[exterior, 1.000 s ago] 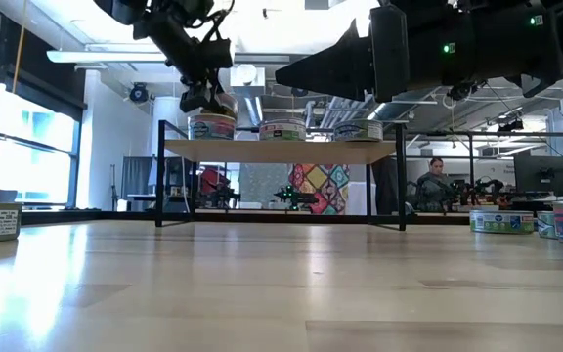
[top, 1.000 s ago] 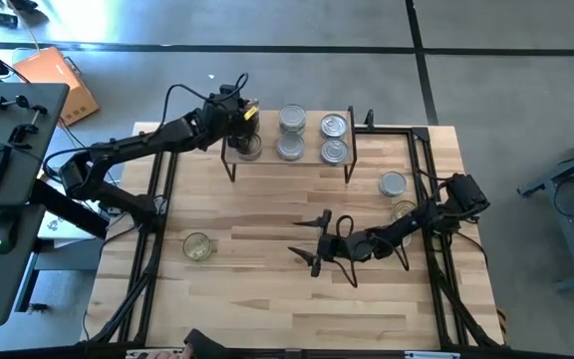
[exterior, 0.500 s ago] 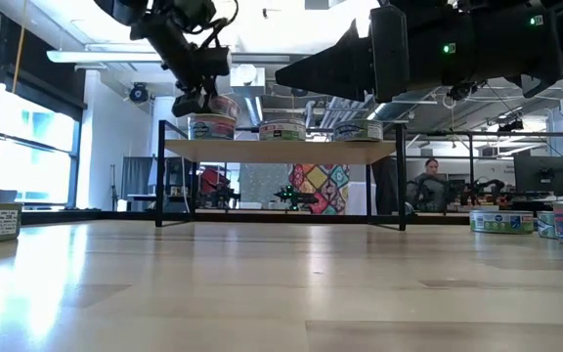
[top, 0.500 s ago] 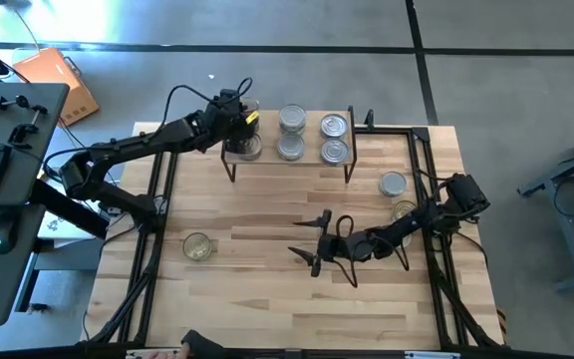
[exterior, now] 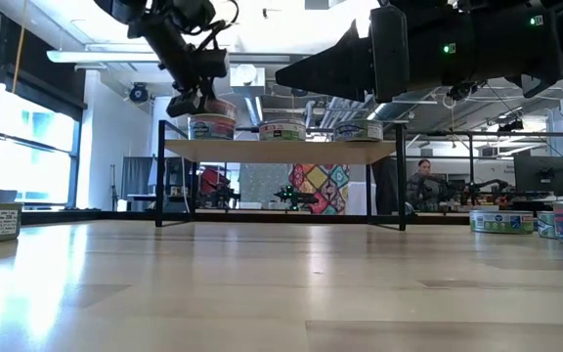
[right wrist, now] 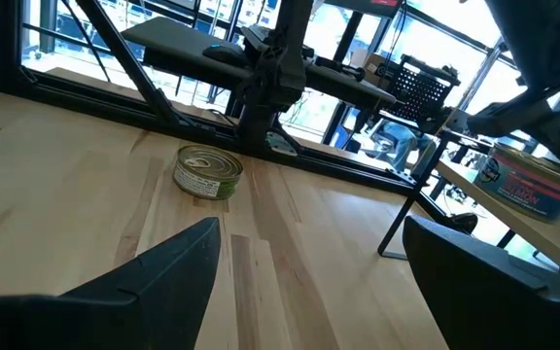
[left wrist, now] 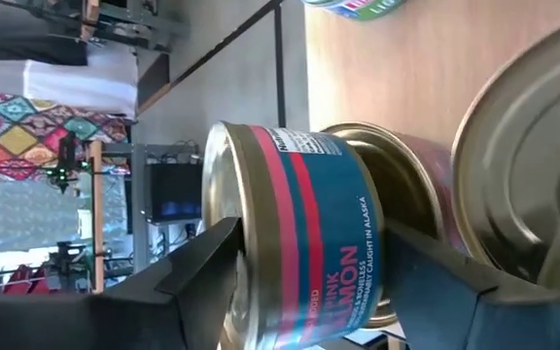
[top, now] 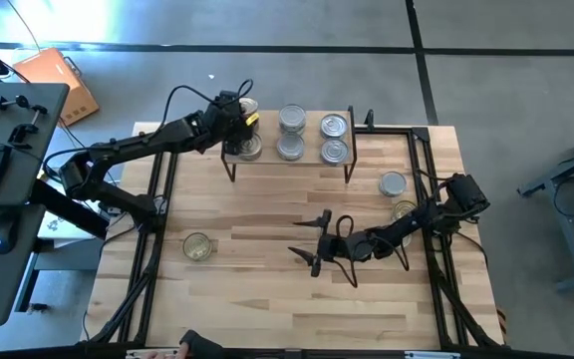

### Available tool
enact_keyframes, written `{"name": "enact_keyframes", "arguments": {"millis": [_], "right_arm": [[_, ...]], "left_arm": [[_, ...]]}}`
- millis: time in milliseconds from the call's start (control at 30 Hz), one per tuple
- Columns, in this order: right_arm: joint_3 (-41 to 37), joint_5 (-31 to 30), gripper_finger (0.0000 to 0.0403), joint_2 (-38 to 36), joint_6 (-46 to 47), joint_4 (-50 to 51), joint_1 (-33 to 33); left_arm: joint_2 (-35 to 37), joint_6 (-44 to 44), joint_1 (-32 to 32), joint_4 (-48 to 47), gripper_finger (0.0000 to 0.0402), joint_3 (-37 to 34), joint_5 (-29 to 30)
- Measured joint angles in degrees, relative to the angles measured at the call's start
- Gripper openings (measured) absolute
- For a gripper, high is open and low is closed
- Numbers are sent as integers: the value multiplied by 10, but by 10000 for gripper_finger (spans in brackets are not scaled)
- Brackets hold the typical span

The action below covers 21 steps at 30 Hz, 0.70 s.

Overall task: Stack canned seafood by type on shelf
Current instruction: Stack the left blue and pink tuna can on top of the blue and pink tuna can on the shelf, then stack the green and white tuna can on top of the green and white tuna can on the shelf

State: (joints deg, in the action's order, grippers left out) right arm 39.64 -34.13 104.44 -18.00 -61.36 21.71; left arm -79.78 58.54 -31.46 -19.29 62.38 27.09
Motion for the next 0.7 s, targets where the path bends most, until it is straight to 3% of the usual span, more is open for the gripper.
{"name": "enact_keyframes", "arguments": {"millis": [300,700], "right_arm": [[0,0,316,0,0,0,0],[0,0,316,0,0,0,-1]], "left_arm": [[1,-13,0,-8,274,-1,-10],[36,-20,4,-29,278,-1,-20]]}}
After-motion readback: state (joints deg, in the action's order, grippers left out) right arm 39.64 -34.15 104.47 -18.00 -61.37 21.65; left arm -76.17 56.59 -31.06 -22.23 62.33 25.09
